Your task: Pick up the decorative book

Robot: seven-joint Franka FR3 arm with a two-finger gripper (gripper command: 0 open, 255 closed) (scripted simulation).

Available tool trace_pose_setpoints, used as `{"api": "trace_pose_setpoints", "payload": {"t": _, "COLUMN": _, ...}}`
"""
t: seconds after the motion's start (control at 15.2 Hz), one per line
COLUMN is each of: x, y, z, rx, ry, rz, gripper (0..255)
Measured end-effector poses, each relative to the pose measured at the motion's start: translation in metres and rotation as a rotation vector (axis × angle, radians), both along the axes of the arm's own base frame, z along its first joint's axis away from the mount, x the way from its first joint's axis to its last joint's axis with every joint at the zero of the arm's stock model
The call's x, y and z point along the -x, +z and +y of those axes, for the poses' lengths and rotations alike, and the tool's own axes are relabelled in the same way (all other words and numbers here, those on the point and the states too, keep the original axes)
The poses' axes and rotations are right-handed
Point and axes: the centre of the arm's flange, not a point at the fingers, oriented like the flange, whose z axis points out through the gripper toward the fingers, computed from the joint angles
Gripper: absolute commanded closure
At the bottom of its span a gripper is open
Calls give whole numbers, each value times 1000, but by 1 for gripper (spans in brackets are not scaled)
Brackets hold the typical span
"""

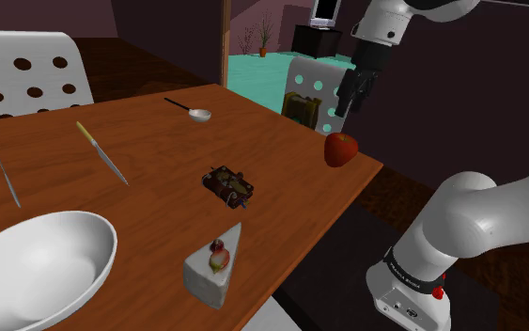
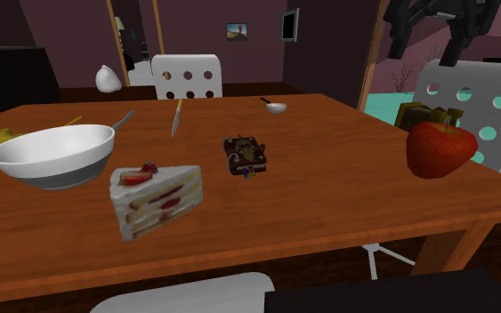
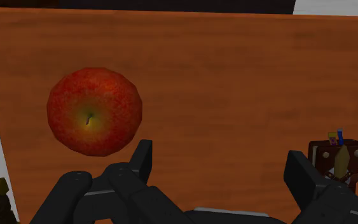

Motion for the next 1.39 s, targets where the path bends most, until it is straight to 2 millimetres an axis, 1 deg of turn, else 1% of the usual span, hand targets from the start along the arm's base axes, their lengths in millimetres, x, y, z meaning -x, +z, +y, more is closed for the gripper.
{"api": "trace_pose_setpoints", "payload": {"t": 0.07, "x": 0, "y": 0, "z": 0, "rx": 0, "ry": 0, "rz": 0, "gripper": 0}}
{"api": "trace_pose_setpoints", "payload": {"t": 0.26, "x": -13, "y": -11, "z": 23, "rx": 13, "ry": -16, "rz": -6, "gripper": 0}}
{"api": "trace_pose_setpoints", "payload": {"t": 0.46, "x": -29, "y": -31, "z": 53, "rx": 31, "ry": -38, "rz": -15, "gripper": 0}}
{"api": "trace_pose_setpoints", "payload": {"t": 0.66, "x": -47, "y": -45, "z": 88, "rx": 49, "ry": -62, "rz": -25, "gripper": 0}}
{"api": "trace_pose_setpoints", "payload": {"t": 0.86, "x": -63, "y": -64, "z": 117, "rx": 67, "ry": -86, "rz": -35, "gripper": 0}}
{"api": "trace_pose_setpoints", "payload": {"t": 1.06, "x": -86, "y": -81, "z": 148, "rx": 85, "ry": -109, "rz": -46, "gripper": 0}}
{"api": "trace_pose_setpoints", "payload": {"t": 1.19, "x": -100, "y": -94, "z": 165, "rx": 97, "ry": -126, "rz": -52, "gripper": 0}}
{"api": "trace_pose_setpoints", "payload": {"t": 1.32, "x": -117, "y": -106, "z": 190, "rx": 108, "ry": -140, "rz": -59, "gripper": 0}}
{"api": "trace_pose_setpoints", "payload": {"t": 1.39, "x": -124, "y": -113, "z": 198, "rx": 114, "ry": -149, "rz": -62, "gripper": 0}}
